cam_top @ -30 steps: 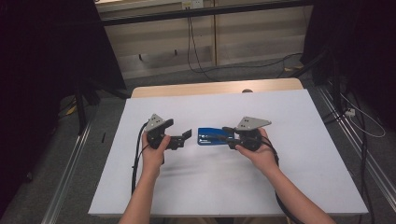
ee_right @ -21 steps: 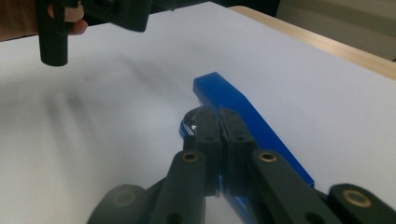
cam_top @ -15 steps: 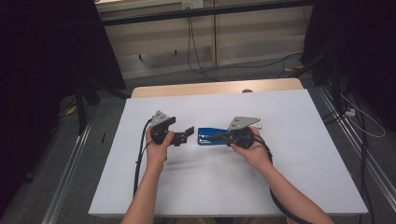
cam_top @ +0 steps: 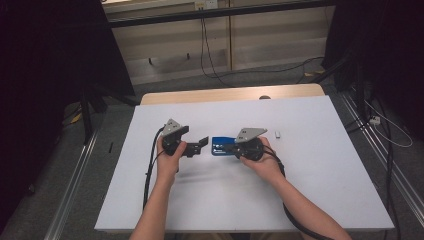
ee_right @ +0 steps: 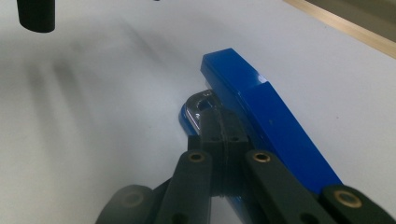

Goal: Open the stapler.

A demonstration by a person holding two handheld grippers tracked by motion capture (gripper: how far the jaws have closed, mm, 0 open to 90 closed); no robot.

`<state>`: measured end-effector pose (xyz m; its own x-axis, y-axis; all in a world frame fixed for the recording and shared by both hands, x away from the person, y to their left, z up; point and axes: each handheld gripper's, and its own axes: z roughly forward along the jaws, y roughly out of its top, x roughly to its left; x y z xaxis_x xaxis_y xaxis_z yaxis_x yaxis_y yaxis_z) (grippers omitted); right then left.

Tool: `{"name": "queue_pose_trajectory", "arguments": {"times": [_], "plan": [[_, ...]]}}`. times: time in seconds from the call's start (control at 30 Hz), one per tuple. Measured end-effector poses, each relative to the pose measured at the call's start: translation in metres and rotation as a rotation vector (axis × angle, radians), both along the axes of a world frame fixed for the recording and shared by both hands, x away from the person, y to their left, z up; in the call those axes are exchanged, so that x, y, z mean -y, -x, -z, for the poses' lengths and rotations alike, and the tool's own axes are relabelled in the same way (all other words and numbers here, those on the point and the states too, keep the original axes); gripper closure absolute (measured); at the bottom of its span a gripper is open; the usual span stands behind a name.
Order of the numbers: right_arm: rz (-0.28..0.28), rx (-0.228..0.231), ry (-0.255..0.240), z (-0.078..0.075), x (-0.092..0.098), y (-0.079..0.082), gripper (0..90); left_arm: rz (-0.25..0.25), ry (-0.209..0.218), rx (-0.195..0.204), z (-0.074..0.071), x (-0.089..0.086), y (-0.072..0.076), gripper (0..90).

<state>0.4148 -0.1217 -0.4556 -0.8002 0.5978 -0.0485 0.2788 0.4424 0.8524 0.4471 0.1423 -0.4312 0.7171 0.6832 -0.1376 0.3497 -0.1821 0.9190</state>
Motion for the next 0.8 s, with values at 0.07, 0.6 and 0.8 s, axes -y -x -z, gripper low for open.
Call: {"name": "queue_pose_trajectory", "arguments": {"times": [0.07,0.6,0.8], "plan": [[-0.008,0.005,0.015,0.002,-0.005,-0.002,90.0,-0.004,-0.002,-0.007,0.001,0.000,0.000,4.1],[-0.017,0.049,0.065,0.010,-0.017,-0.007,90.0,0.000,-0.029,-0.031,0.007,0.000,-0.004,4.2],[-0.014,0.051,0.059,0.011,-0.016,-0.006,90.0,0.043,-0.049,-0.040,0.009,0.001,-0.003,4.9]]}}
